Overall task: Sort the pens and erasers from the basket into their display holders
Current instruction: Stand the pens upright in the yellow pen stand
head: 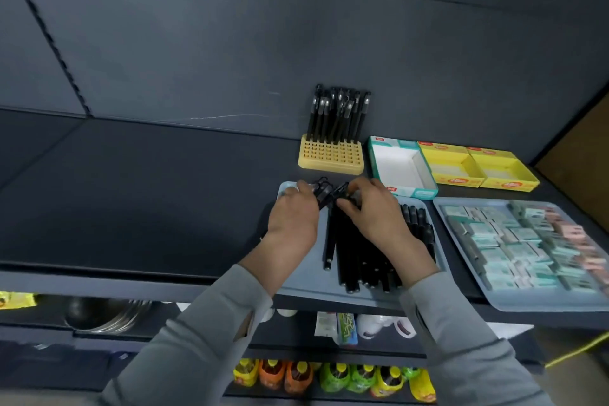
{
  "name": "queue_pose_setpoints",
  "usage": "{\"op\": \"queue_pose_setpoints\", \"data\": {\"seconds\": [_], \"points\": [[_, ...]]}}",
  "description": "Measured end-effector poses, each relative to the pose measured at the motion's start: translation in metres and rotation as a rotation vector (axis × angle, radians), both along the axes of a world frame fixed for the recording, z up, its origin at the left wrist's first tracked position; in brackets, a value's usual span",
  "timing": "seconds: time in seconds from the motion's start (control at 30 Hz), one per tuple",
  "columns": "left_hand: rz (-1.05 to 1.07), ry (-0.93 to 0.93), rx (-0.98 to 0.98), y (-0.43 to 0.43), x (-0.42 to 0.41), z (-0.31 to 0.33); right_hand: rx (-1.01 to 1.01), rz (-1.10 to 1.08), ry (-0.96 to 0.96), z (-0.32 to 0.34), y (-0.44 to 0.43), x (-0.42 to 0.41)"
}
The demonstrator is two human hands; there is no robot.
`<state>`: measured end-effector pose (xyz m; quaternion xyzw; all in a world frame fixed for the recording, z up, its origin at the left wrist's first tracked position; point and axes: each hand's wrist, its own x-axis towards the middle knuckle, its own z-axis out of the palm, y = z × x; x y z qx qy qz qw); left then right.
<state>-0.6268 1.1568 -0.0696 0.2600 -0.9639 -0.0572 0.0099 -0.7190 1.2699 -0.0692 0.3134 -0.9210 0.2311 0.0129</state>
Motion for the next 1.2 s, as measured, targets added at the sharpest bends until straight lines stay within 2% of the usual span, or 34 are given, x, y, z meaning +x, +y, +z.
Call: {"op": "queue_pose_setpoints", "data": {"seconds": [0.07,0.17,0.27,0.33,0.53,0.73,0.83,0.93,1.0,1.07,1.2], "points": [[0.020,0.148,0.146,-0.011,0.000,0.004,-0.052,-0.019,0.017,0.003,-0.001,-0.004],[-0.023,0.490,0.347,-0.024,-0.003,0.018,-0.141,-0.015,0.057,0.010,-0.004,-0.011],[-0.042,0.862,0.712,-0.024,-0.006,0.033,-0.181,-0.014,0.072,0.020,-0.009,-0.014],[-0.058,0.976,0.875,-0.020,-0.006,0.030,-0.194,-0.006,0.083,0.025,-0.013,-0.015],[0.042,0.813,0.958,-0.020,-0.004,-0.019,-0.219,0.068,0.073,0.031,-0.015,-0.018],[0.012,0.813,1.131,-0.023,-0.010,-0.003,-0.483,0.196,-0.419,0.041,-0.025,-0.027],[-0.008,0.790,1.248,-0.022,-0.018,0.006,-0.556,0.180,-0.506,0.050,-0.025,-0.034],[0.045,0.802,1.276,-0.023,-0.030,0.014,-0.650,0.116,-0.576,0.062,-0.018,-0.050],[0.113,0.820,1.274,-0.025,-0.037,0.015,-0.776,0.011,-0.546,0.068,-0.012,-0.069],[0.153,0.826,1.262,-0.029,-0.045,0.013,-0.841,-0.075,-0.409,0.070,-0.007,-0.093],[0.213,0.835,1.245,-0.032,-0.059,0.014,-0.733,-0.067,-0.204,0.065,-0.012,-0.125]]}}
